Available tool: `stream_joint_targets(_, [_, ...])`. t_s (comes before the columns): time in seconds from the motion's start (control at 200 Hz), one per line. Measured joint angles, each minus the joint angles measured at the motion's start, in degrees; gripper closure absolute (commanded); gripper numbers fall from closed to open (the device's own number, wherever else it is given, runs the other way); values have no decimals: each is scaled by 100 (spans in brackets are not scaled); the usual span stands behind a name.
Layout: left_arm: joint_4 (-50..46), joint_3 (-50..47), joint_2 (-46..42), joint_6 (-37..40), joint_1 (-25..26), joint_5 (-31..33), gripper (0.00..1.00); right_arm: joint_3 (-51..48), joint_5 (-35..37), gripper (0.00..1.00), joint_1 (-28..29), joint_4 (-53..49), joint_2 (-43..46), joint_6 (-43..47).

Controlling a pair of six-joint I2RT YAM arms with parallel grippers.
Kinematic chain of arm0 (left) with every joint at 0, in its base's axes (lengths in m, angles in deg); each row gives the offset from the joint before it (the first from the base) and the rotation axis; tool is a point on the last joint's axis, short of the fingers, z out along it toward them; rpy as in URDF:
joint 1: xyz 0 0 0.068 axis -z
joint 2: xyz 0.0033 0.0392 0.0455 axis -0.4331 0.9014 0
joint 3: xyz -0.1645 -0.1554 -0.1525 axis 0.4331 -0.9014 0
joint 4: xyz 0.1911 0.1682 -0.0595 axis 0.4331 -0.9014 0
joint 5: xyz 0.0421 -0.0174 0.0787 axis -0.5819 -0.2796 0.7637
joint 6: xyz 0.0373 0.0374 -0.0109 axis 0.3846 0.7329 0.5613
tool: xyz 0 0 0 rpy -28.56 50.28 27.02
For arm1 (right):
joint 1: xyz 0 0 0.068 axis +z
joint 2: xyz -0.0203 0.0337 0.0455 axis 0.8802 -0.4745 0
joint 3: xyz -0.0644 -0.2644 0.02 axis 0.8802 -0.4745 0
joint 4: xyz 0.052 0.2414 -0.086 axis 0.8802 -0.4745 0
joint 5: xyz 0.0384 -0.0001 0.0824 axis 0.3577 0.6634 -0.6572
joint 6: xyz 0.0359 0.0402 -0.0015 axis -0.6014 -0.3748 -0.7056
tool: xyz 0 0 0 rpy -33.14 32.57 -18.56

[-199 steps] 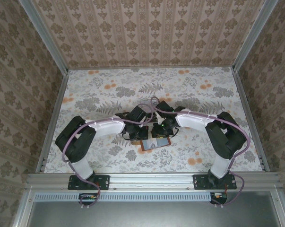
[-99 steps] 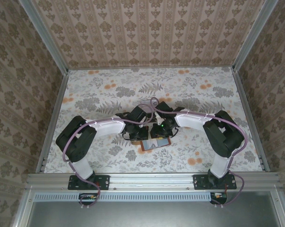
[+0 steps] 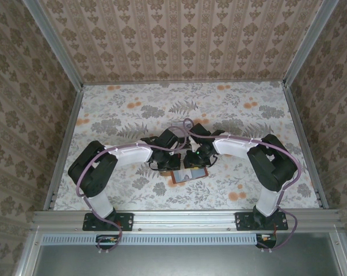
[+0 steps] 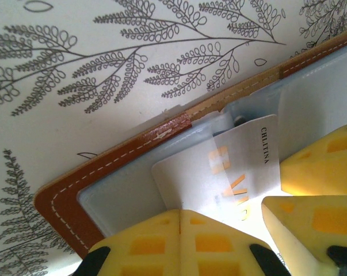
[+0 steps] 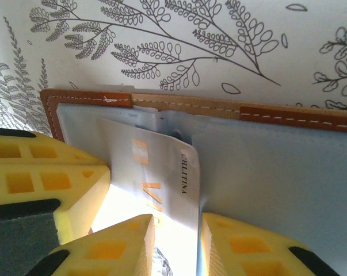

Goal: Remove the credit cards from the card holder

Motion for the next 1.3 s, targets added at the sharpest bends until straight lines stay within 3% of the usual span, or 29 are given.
stream_joint_targets(0.265, [-2,0,0,2,0,-2,96,-109,-354,76,-52,210,11,-131])
stream_joint_targets(0.675, [-2,-2,11,2,0,-2,96,-284,-621,92,-201,442,369,-267])
stream_joint_targets(1.3, [-52,20,9,153,-31,37,95,-284,-221,95,-511,-17,1078,129])
